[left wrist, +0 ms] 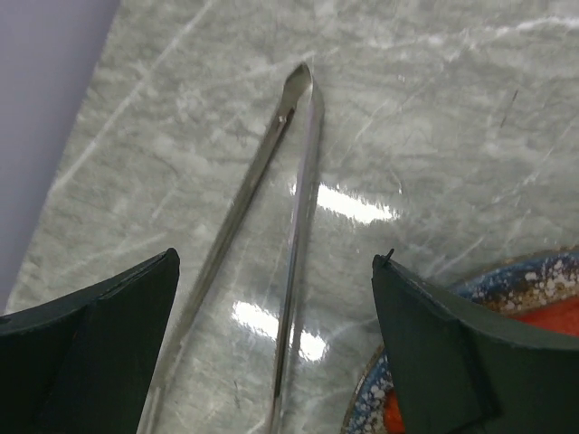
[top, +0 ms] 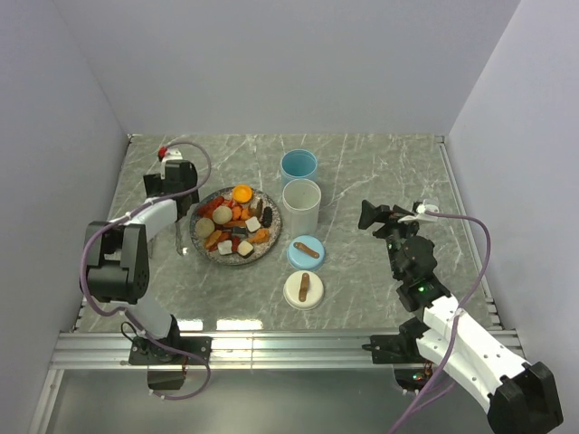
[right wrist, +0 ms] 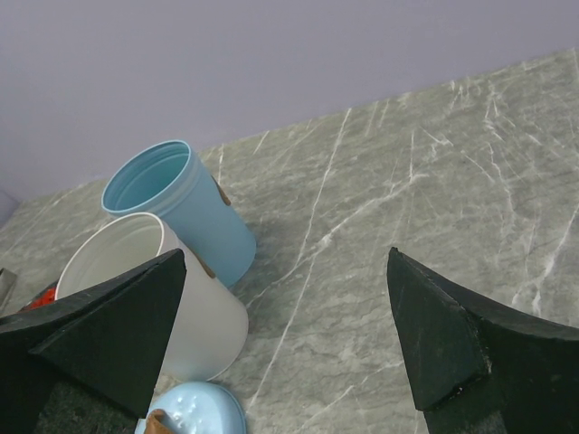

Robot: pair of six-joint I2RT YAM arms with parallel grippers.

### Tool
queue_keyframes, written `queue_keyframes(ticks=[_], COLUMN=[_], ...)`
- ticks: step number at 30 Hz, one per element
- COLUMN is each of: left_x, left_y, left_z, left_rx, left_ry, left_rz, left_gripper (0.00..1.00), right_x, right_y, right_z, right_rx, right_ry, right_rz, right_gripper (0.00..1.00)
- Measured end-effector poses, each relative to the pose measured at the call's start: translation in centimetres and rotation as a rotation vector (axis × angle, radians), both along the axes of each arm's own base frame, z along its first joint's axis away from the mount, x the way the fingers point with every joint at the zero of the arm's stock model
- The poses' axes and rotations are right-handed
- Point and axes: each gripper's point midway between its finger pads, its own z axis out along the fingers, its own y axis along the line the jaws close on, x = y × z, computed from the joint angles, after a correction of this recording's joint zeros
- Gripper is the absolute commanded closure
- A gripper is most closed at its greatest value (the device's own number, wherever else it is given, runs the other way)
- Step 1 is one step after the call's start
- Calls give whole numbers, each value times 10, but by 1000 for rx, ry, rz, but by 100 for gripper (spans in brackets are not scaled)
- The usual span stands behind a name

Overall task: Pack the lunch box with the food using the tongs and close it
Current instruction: Grab the clamp with the left arm

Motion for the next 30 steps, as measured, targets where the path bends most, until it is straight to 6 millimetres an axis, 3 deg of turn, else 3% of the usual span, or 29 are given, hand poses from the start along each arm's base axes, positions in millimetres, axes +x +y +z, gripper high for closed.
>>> queue_keyframes(ticks=[4, 7, 13, 30], left_x=[15, 22, 20, 26], left_y=[8, 18, 19, 34], left_z=[7, -2, -34, -50], left_rx=[26, 23, -12, -73], left_ry=[-8, 15, 106, 139], left_rz=[-16, -28, -98, -100], left_gripper=[6, 6, 7, 9], right_x=[0, -1, -2, -4], right_y=[0, 0, -1, 1], right_z=[1, 0, 3, 9], right_rx=[2, 2, 5, 13], right_ry=[-1, 1, -8, -28], right_rz=[1, 1, 1, 17], right_gripper=[1, 1, 1, 1])
